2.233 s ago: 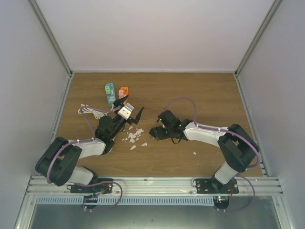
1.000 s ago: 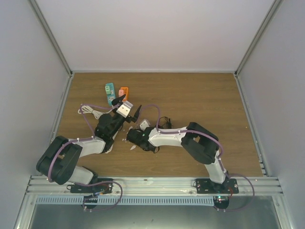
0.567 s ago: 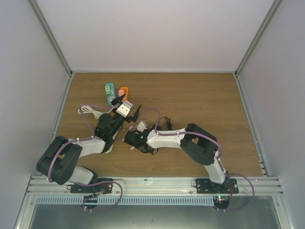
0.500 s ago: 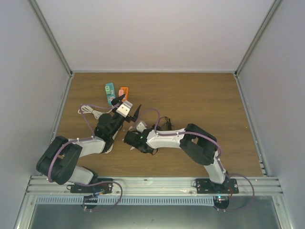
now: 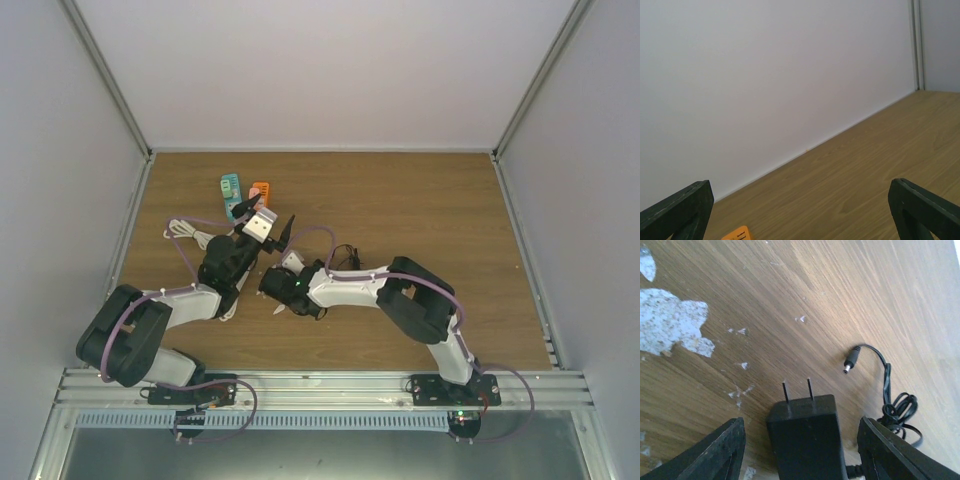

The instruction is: Insert the plug

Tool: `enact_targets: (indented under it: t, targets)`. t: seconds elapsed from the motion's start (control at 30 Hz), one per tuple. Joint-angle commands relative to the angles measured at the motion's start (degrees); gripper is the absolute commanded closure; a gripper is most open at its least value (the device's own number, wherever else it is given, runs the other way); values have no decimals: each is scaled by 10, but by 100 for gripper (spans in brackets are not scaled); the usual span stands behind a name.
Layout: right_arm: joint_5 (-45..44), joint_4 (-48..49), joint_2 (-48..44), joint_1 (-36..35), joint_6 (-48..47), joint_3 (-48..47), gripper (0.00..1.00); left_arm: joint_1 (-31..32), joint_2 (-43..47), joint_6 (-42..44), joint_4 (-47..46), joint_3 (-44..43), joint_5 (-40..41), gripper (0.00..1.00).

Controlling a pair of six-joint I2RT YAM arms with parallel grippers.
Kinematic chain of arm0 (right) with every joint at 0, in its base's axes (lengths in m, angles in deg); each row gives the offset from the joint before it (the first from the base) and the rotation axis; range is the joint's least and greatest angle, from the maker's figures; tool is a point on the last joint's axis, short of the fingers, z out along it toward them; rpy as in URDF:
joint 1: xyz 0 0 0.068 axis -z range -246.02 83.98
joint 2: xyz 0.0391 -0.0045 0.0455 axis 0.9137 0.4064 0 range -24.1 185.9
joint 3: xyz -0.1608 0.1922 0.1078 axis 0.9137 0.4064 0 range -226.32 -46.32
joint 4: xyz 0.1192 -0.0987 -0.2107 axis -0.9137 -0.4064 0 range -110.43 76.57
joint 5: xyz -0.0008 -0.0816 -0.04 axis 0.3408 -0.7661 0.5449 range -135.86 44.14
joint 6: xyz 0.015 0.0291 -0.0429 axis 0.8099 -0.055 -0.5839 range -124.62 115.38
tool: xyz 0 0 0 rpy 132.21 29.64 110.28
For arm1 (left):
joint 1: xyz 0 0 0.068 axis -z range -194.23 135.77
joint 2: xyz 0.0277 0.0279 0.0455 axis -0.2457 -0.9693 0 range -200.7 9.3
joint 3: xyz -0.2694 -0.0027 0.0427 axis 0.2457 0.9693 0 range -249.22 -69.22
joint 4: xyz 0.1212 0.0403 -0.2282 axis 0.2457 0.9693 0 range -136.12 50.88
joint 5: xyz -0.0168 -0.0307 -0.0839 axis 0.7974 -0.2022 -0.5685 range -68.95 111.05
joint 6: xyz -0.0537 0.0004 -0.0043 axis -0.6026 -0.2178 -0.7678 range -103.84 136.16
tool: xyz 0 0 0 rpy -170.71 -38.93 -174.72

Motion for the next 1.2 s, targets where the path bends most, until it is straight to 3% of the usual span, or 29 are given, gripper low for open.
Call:
enact_targets:
  t: [0.0, 0.2, 0.37, 0.53, 0.7, 0.77, 0.93, 1.17]
  targets:
    - [27, 51, -7, 11, -22, 3, 37, 7, -3, -12, -12, -13, -22, 1]
    - [43, 47, -5, 27, -10, 4, 49, 6, -3, -14, -9, -13, -22, 1]
    - [57, 46, -7, 37, -2, 13, 51, 7, -3, -16, -8, -14, -22, 1]
    - [62, 40, -6, 45, 8, 15, 71, 5, -5, -17, -5, -16, -22, 1]
    - [58, 36, -23, 54, 29, 18, 75, 6, -7, -18, -4, -18, -19, 1]
    - [48, 38, -40, 62, 47, 22, 81, 5, -6, -21, -4, -18, -18, 1]
    - [102, 103, -143, 102, 68, 78, 84, 4, -4, -36, -10, -15, -20, 1]
    - [311, 272, -391, 224, 87, 250, 84, -22, 29, -153, -113, 41, -115, 1]
